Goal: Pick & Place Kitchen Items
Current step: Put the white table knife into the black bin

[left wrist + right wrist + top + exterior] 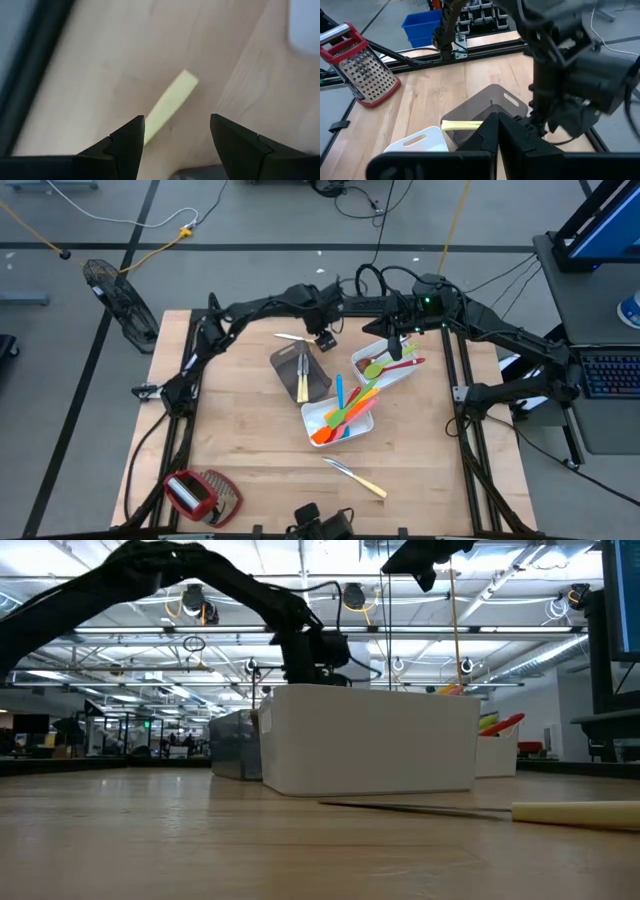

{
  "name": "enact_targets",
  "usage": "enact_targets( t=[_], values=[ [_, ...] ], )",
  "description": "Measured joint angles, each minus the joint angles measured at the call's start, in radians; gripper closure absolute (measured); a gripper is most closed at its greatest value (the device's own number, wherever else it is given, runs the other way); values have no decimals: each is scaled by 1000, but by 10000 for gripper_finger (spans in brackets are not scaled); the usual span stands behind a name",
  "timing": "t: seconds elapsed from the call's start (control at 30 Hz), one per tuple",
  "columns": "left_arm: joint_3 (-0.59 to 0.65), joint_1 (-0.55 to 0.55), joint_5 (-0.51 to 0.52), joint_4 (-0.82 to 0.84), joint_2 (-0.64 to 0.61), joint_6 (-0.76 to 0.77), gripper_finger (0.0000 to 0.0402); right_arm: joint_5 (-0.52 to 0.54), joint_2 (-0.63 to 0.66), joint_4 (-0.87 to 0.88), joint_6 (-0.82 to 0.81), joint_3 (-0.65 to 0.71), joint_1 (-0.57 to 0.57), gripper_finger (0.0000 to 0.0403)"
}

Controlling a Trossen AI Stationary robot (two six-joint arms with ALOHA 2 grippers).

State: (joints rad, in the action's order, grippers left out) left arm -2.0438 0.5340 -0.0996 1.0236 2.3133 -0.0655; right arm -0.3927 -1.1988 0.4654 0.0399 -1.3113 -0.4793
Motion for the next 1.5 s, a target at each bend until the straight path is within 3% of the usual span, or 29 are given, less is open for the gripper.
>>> enact_targets(
  t=[0.43,0.67,0.77,0.97,1.5],
  values=[
    [0,-32,98,21,70,-123,170,-1,0,0,6,0,0,399],
    [-6,-28,95,12,108,-152,173,-1,0,2,6,0,0,399],
    [-6,-28,105,12,108,-159,198,-1,0,3,6,0,0,399],
    [-6,-31,107,14,109,-212,303,-1,0,6,6,0,0,399],
    [-6,-66,280,0,111,-353,318,-1,0,46,-1,0,0,399]
  ],
)
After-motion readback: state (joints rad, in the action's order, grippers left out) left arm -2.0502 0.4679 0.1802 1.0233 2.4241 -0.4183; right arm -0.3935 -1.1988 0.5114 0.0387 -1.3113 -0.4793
